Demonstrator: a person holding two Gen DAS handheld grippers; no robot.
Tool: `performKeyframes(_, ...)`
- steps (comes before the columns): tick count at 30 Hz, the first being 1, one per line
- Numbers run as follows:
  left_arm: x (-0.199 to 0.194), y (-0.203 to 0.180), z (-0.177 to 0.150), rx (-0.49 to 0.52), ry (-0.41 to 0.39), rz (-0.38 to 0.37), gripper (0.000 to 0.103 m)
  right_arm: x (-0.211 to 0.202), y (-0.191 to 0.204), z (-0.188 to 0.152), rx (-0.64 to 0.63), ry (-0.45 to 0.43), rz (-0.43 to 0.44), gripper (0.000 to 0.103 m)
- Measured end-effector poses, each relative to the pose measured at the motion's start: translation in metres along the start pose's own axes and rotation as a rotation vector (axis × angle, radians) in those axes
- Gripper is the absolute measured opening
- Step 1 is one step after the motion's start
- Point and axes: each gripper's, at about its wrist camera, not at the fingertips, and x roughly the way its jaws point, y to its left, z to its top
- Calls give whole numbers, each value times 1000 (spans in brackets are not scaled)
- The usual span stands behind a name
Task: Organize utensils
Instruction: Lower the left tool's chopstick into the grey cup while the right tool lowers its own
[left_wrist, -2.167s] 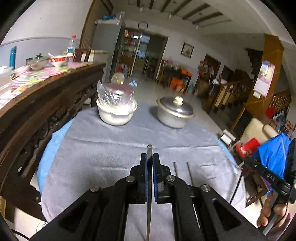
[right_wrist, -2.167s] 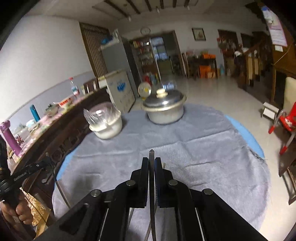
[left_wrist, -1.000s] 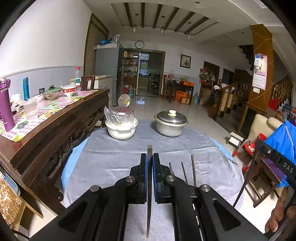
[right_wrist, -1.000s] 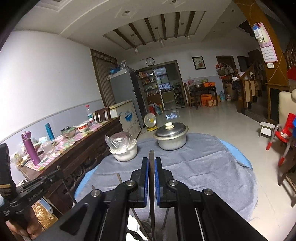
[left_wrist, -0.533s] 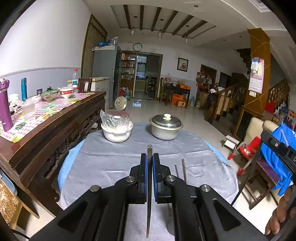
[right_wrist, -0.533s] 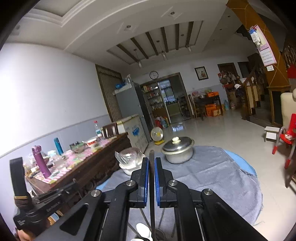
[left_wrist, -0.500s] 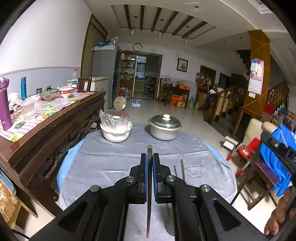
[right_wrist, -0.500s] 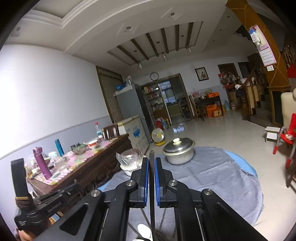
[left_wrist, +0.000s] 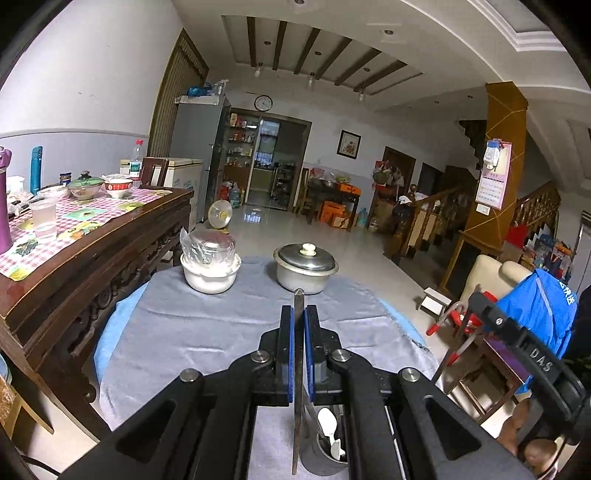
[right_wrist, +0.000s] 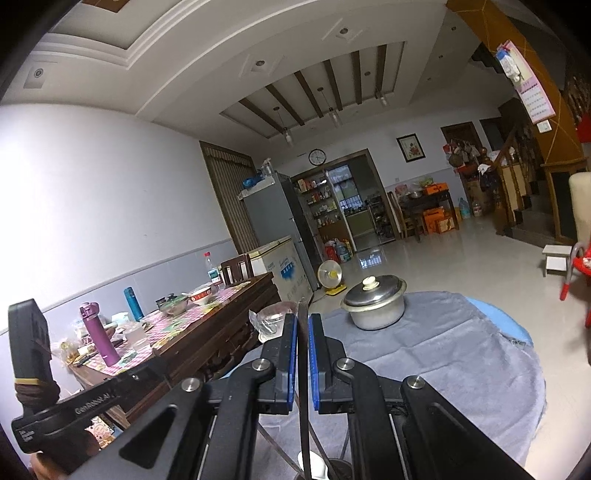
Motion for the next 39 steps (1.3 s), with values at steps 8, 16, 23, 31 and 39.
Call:
performKeyframes(8,-3,-4,6,-28,-4,-27,5,3,-1,5,9,-7,15,7)
performKeyframes(16,-8,-18,16,-62,-56,-69,5,10,9,18,-8,-30,39,7)
performKeyframes(23,-1,-23,11,-57,-42,-88,5,18,14,11,-13,-23,20,7)
performKeyframes(31,9,-18,9,-60,-18,-107,5,29,-2,10,24,10,1,7)
performKeyframes(39,16,-21,9,-65,2,-113,5,31,-16,6,53,18,-10,7)
